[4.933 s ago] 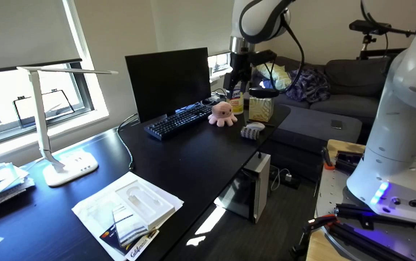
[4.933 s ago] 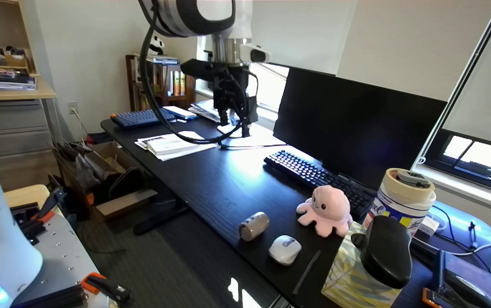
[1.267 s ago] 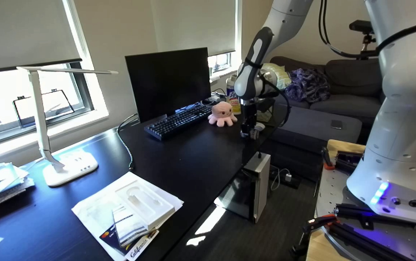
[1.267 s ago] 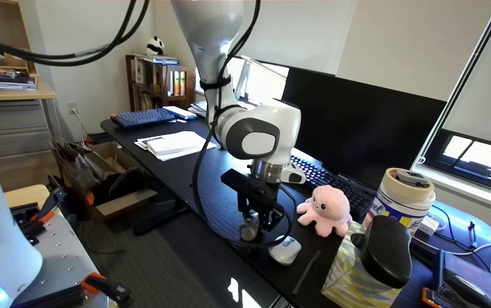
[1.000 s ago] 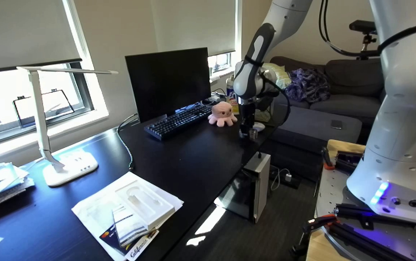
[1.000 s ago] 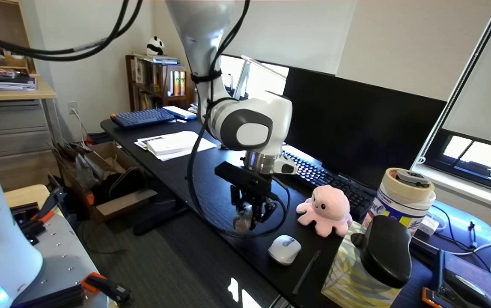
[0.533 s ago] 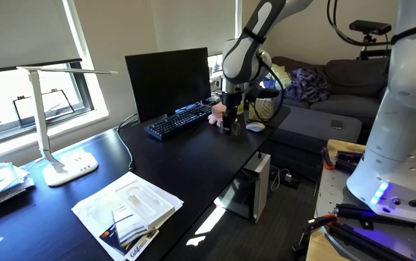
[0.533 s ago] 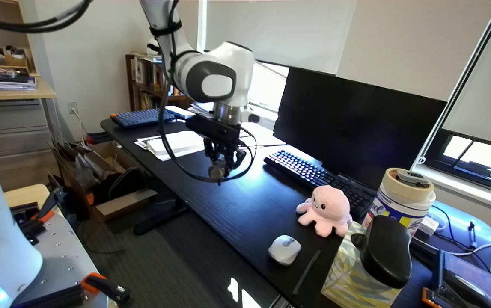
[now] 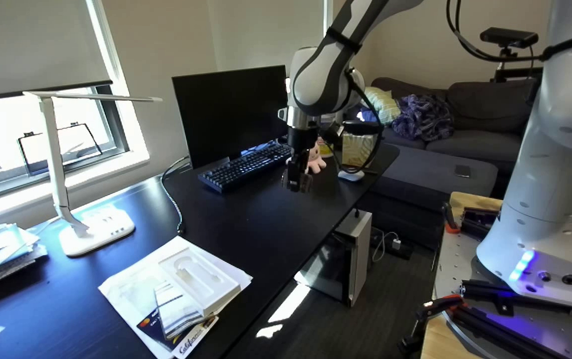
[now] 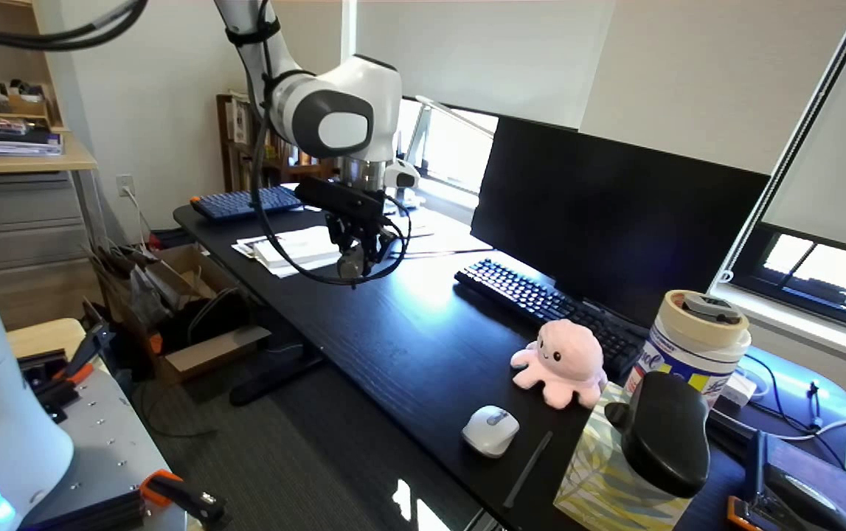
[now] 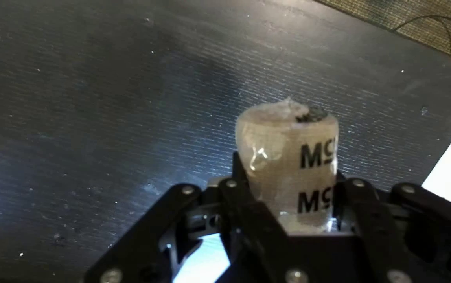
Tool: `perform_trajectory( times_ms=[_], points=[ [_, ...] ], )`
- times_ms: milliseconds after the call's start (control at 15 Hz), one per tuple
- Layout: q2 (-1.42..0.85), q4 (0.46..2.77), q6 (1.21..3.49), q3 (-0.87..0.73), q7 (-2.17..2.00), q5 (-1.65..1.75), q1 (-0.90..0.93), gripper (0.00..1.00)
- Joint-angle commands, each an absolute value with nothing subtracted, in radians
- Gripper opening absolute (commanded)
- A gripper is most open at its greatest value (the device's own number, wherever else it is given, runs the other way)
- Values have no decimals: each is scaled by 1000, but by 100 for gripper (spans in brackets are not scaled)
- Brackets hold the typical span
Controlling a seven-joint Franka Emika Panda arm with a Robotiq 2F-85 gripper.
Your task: Move the round package to the paper pile and move the mouse to the left side of the computer
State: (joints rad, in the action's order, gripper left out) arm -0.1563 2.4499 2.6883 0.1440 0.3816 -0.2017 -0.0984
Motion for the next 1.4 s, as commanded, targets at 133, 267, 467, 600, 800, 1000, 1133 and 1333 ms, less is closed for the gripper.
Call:
perform_trajectory(
  times_ms=[133,267,467,600,800,1000,1133,1333],
  points=[
    [-287,2367,2823,303,578,-499,-151,17],
    [-361,2287,2812,351,655,-603,-126,17],
    [-407,2181,2696,317,464,-439,-28,17],
    [-403,2124,2626,258,294,-304,59,17],
    [-403,2117,2625,259,257,-254,73,42],
    [-402,2078,2590,233,202,-210,115,42],
    [-403,2078,2589,227,201,-208,114,42],
    [-386,2035,2472,163,18,-96,201,17]
  ],
)
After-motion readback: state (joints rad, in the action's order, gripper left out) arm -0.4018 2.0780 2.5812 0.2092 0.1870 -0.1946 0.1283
